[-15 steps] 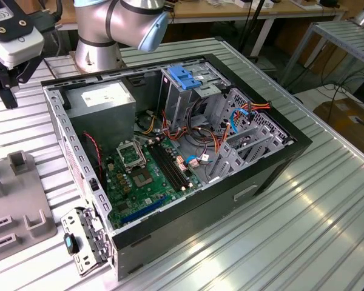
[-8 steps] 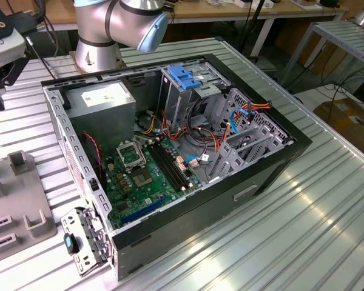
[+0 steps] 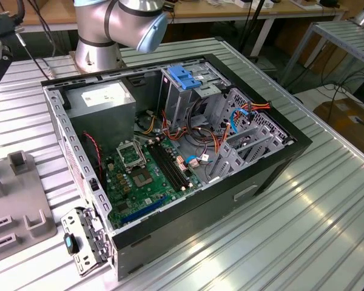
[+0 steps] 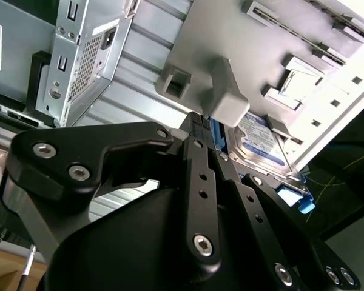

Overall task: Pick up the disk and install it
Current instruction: 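Reach for the disk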

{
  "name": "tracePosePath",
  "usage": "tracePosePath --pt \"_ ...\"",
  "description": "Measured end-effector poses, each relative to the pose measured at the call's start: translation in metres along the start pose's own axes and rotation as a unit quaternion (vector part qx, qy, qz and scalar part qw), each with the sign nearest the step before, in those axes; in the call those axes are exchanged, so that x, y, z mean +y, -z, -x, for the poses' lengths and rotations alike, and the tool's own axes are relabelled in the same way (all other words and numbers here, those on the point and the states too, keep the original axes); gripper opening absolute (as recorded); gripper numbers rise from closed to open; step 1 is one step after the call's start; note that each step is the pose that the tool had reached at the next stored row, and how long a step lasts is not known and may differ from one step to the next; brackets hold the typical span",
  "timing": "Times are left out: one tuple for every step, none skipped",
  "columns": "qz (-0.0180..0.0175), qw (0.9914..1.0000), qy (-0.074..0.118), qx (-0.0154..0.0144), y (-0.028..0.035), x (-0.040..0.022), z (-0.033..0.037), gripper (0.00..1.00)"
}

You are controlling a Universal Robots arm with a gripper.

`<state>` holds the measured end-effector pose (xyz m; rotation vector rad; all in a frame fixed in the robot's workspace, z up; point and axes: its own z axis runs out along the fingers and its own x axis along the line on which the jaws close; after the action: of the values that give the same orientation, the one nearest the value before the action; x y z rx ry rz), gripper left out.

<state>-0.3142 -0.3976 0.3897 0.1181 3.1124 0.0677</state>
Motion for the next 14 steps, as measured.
tracePosePath --pt "0.0 1.0 0.0 0.0 0.0 -0.0001 -0.0026 0.11" --pt "0.0 1.0 0.0 0.0 0.0 -0.0003 -0.0053 0.11" --pt "0.0 1.0 0.0 0.0 0.0 -0.0005 -0.0075 0.11" --pt "0.0 1.0 0.0 0.0 0.0 -0.0006 -0.0107 0.11" --pt "0.0 1.0 0.0 0.0 0.0 -0.0008 -0.0123 0.11" --pt "0.0 1.0 0.0 0.0 0.0 -0.0009 -0.0149 0.11" --pt "0.0 1.0 0.0 0.0 0.0 -0.0011 -0.0169 0.11" --pt "0.0 1.0 0.0 0.0 0.0 -0.0012 -0.0196 0.11" --pt "0.0 1.0 0.0 0.0001 0.0001 -0.0013 -0.022 0.11" --pt "0.0 1.0 0.0 0.0 0.0 -0.0015 -0.0245 0.11" --pt "0.0 1.0 0.0 0.0 0.0001 -0.0017 -0.0266 0.11" --pt "0.0 1.0 0.0 0.0 0.0001 -0.0018 -0.0291 0.11" --pt "0.0 1.0 0.0 0.0 0.0001 -0.002 -0.0314 0.11" --pt "0.0 1.0 0.0 0.0 0.0001 -0.0022 -0.0347 0.11"
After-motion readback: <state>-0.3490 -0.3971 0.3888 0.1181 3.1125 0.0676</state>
